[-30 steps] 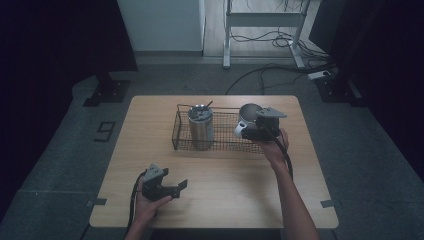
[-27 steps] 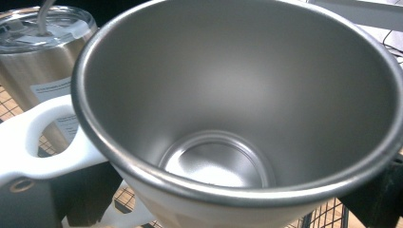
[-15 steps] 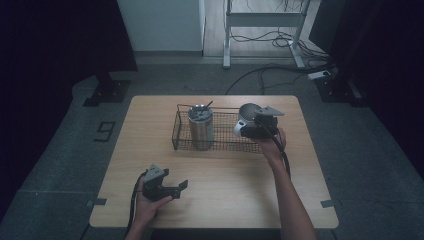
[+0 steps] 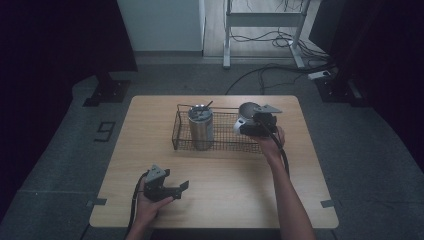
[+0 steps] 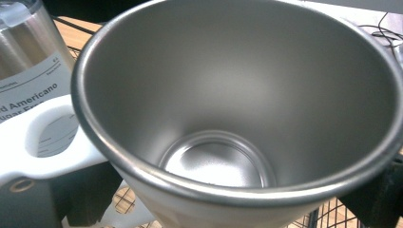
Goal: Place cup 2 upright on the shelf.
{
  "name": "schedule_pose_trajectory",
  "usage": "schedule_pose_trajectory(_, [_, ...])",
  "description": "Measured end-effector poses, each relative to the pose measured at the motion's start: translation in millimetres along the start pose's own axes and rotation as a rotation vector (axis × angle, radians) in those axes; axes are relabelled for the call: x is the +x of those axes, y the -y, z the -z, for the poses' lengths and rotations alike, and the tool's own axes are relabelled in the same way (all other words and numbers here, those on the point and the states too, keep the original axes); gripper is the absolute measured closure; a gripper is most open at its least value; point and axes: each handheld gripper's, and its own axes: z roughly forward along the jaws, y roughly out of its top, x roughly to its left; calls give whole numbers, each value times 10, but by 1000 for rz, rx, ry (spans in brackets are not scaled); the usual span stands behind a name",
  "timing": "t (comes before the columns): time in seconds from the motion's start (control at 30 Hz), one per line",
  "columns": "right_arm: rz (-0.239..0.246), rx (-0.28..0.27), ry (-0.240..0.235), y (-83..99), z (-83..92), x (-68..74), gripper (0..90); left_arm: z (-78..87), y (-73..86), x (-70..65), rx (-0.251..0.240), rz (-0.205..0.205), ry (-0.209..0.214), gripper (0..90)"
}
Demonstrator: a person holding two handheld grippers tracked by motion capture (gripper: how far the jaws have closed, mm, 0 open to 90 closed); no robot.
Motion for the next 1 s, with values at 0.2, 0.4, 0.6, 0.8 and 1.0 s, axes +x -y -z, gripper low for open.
schedule_pose_trajectory(0.2, [-5, 10, 4, 3, -62, -8, 80, -2, 2, -3, 1, -2, 0, 57])
schedule_pose_trajectory(0.4, [-12, 25, 13, 32, -125, -14, 80, -1, 4, 5, 1, 1, 0, 57])
schedule_pose_trajectory(0.6, [-16, 45, 20, 76, -172, -23, 80, 5, 3, 9, -1, 2, 1, 58])
schedule_pose_trajectory(0.8, [-19, 63, 28, 115, -204, -41, 80, 2, 4, 5, -2, 2, 4, 57])
schedule_pose_trajectory(1.0, [-19, 76, 35, 143, -228, -47, 80, -4, 6, 3, 1, 1, 3, 57])
